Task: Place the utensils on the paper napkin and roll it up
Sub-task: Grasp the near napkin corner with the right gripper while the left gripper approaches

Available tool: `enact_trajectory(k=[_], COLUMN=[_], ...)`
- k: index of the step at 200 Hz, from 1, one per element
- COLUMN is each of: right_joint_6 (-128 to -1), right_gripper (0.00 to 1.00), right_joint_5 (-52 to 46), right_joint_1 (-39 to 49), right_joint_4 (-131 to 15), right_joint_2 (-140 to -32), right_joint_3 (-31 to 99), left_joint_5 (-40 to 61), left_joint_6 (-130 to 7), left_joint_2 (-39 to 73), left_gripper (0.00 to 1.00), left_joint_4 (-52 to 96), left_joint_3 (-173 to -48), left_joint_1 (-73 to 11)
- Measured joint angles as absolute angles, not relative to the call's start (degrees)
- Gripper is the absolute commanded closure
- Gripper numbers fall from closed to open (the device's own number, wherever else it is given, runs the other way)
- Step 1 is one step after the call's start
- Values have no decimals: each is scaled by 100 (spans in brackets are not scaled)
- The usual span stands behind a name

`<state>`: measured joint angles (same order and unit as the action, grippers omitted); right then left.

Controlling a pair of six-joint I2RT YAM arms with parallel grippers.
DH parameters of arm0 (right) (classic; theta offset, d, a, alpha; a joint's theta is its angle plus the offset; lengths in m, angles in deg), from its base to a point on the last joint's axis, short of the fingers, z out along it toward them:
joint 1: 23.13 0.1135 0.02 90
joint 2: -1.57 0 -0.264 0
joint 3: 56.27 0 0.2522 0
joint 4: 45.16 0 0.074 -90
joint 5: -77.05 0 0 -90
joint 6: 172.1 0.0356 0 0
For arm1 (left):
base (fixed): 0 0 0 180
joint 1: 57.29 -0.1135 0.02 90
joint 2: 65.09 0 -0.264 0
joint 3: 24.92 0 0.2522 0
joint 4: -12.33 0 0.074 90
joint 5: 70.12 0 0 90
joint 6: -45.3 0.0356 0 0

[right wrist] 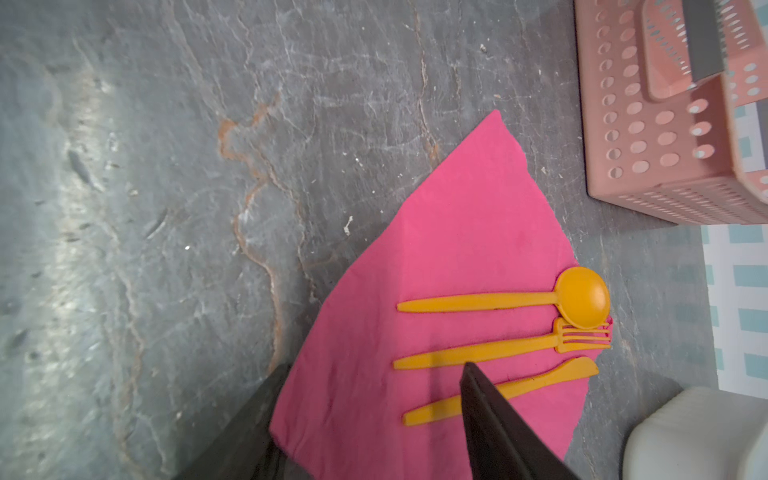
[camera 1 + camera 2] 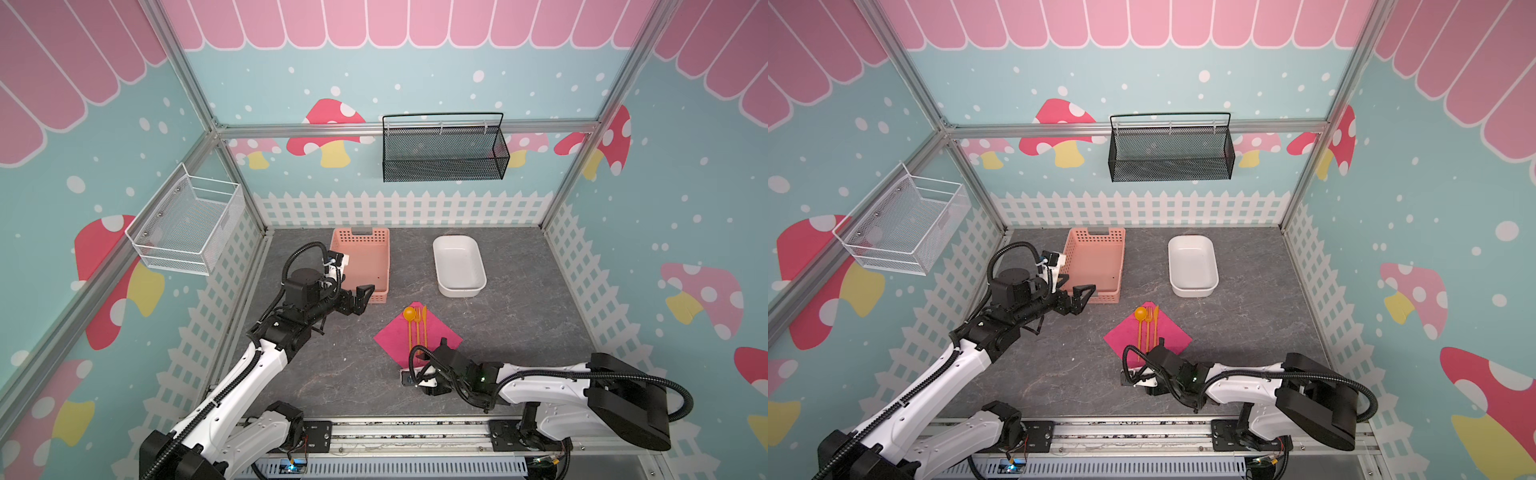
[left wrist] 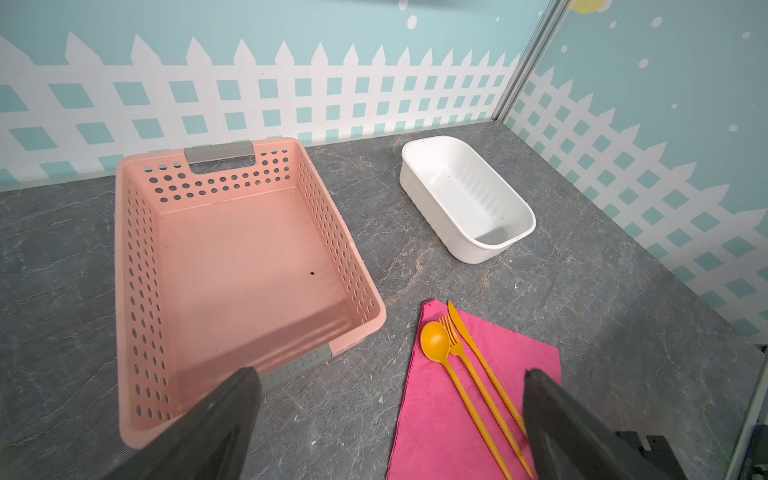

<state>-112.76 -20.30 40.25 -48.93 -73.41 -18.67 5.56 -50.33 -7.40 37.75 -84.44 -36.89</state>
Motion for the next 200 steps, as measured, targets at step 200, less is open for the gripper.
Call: enact_trajectory(k=[200], right_joint_6=[-11695], right_gripper=[31], right_joint_5=[-2627], right_joint_1=[3727], right_joint_4=[-4134], right_joint_2=[-6810], right_joint_3=[-2140], left_joint_5=[1391], left_joint_6=[-6228], left_joint_2=[-637], left_gripper=[4], left_joint_4=[3226], left_joint_3=[-7274], left_joint_1=[-2043])
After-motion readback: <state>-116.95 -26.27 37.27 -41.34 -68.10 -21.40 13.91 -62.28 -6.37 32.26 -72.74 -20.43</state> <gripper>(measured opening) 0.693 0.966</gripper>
